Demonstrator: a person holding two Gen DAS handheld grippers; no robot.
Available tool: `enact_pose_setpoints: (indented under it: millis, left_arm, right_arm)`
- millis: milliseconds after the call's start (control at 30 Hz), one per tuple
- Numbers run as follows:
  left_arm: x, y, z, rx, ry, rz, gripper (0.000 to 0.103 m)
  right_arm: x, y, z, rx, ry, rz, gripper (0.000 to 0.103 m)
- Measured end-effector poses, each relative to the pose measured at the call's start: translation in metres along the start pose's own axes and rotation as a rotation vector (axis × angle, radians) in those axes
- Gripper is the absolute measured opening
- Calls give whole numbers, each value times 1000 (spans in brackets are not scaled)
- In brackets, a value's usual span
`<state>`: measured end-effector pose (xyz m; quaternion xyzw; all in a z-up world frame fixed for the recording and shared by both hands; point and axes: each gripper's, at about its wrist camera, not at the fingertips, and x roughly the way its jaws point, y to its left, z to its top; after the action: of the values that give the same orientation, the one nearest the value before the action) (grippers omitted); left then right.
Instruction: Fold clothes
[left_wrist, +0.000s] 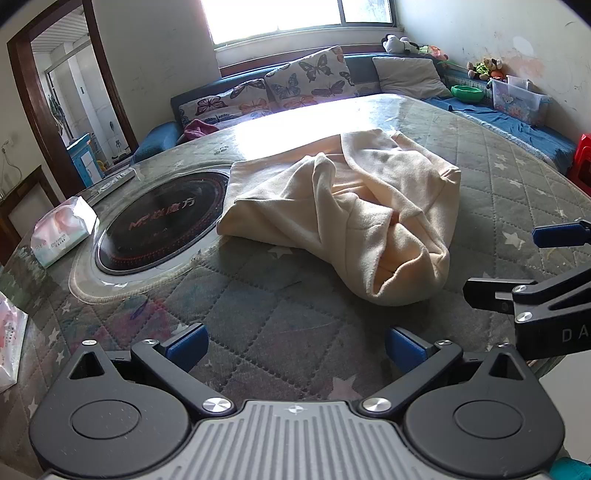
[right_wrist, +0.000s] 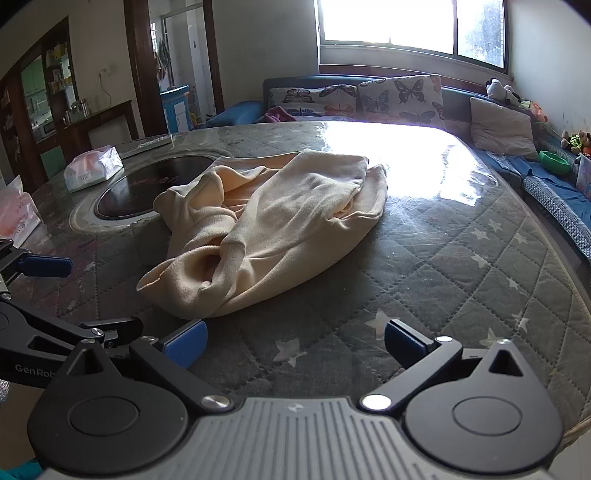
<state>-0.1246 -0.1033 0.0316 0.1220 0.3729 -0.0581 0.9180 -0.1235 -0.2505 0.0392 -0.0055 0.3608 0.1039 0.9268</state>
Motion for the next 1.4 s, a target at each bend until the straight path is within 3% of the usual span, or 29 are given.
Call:
enact_pose_setpoints:
  millis: [1400]
  left_arm:
    - [-7,12,17,0,-41,8,103]
  right_arm:
    - [-6,4,17,-2,-40,23,103]
